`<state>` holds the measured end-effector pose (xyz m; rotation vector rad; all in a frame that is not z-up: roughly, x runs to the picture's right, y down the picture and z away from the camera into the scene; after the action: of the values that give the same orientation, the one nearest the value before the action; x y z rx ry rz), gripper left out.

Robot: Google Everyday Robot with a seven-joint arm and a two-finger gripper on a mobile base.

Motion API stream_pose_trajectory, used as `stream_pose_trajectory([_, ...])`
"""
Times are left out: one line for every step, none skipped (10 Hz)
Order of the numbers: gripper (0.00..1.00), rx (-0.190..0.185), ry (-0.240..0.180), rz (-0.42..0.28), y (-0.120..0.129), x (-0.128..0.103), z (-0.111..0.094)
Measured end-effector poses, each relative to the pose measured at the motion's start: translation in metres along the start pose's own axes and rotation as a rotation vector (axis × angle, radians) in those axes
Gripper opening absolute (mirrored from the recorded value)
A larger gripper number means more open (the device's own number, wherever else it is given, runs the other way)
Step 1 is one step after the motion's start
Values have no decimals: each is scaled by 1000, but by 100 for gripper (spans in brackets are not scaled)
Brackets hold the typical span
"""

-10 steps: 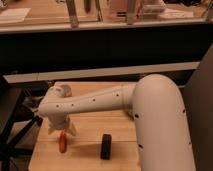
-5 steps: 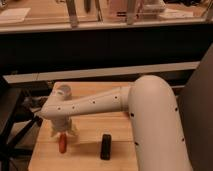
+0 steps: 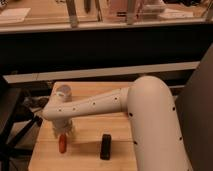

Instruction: Place the pepper in the ceramic bowl

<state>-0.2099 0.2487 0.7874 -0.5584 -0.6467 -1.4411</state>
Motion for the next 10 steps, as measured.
stream_pose_trajectory([37, 5, 0, 1, -1, 1, 2])
stream_pose_trajectory([32, 6, -1, 2, -2, 1, 3])
stream_pose_trajectory([22, 6, -3, 3, -1, 1, 4])
stream_pose_trajectory([11, 4, -3, 10, 3, 2, 3])
stream_pose_trajectory([6, 3, 4, 17, 9, 5, -1])
stream_pose_trajectory([2, 8, 13, 35, 20, 13, -13])
stream_pose_trajectory([2, 11, 18, 50, 30, 19, -21])
stream_pose_trajectory([2, 11, 19, 57, 35, 23, -24])
stream_pose_trajectory([2, 14, 24, 62, 36, 25, -25])
stream_pose_trajectory([2, 22, 30, 68, 37, 28, -27])
